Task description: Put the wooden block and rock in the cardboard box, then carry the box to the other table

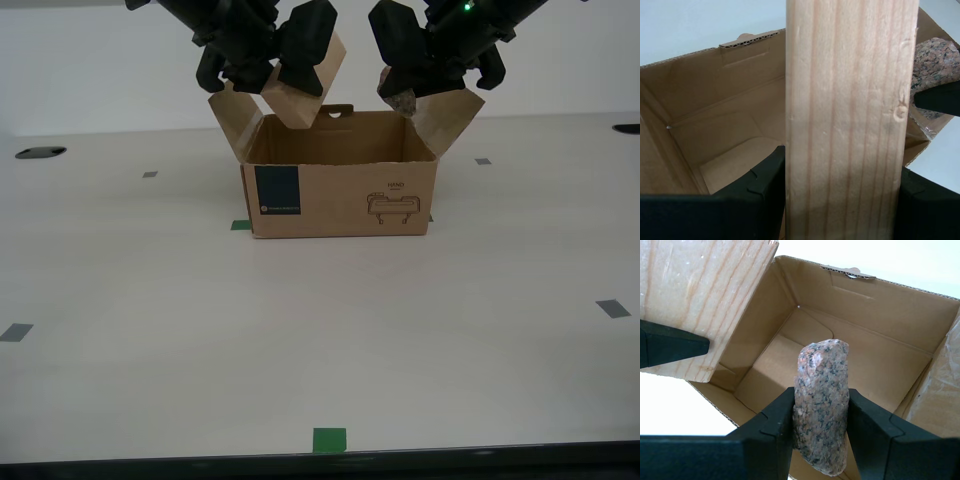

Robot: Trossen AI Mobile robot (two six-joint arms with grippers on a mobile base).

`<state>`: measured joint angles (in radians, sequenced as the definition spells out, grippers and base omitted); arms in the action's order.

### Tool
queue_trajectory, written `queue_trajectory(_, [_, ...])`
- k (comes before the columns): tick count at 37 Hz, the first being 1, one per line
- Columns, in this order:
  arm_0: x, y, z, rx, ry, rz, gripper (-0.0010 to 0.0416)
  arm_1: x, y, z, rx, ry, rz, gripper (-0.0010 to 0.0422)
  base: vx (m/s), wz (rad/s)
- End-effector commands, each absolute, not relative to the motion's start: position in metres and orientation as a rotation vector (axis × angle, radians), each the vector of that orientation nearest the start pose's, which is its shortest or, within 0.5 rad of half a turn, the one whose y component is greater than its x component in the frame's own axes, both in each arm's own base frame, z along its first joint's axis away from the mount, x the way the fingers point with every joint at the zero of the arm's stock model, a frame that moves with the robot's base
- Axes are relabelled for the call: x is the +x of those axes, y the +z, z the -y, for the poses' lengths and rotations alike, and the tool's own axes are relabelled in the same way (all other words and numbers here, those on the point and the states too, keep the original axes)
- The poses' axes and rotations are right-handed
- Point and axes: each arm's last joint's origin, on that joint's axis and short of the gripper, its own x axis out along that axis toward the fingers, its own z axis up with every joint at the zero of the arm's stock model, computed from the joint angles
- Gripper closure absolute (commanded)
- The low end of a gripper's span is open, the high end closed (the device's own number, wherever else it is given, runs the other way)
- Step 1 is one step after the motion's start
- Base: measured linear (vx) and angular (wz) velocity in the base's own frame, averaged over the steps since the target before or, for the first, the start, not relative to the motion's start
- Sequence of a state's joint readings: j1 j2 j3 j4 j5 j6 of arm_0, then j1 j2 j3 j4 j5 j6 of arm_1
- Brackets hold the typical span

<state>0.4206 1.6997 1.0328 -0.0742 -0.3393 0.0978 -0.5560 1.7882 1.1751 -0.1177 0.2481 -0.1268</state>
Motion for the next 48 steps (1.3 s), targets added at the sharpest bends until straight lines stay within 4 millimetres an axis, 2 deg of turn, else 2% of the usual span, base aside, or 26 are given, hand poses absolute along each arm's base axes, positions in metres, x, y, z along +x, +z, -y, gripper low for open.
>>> queue_trajectory(1, [0.319, 0.198, -0.154, 0.058, 0.687, -0.783, 0.0266, 0.322, 0.206, 0.209, 0.001, -0.725, -0.782, 0.0249, 0.000, 0.000])
queue_trajectory(13, [0.319, 0.198, -0.154, 0.058, 0.688, -0.783, 0.0151, 0.322, 0.206, 0.209, -0.006, -0.722, -0.785, 0.0170, 0.000, 0.000])
queue_trajectory(20, [0.319, 0.198, -0.154, 0.062, 0.686, -0.784, 0.0086, 0.322, 0.206, 0.209, -0.007, -0.721, -0.784, 0.0152, 0.000, 0.000])
queue_trajectory(25, [0.319, 0.199, -0.154, 0.064, 0.687, -0.781, 0.0062, 0.322, 0.209, 0.209, -0.016, -0.715, -0.800, 0.0152, 0.000, 0.000])
queue_trajectory(32, [0.315, 0.213, -0.151, 0.068, 0.690, -0.739, 0.0054, 0.328, 0.233, 0.212, -0.016, -0.708, -0.820, 0.0165, 0.000, 0.000])
queue_trajectory(37, [0.308, 0.236, -0.146, 0.073, 0.694, -0.673, 0.0062, 0.334, 0.253, 0.212, 0.005, -0.717, -0.795, 0.0173, 0.000, 0.000])
queue_trajectory(48, [0.287, 0.280, -0.109, 0.088, 0.588, -0.609, 0.0094, 0.336, 0.281, 0.191, -0.003, -0.676, -0.782, 0.0172, 0.000, 0.000])
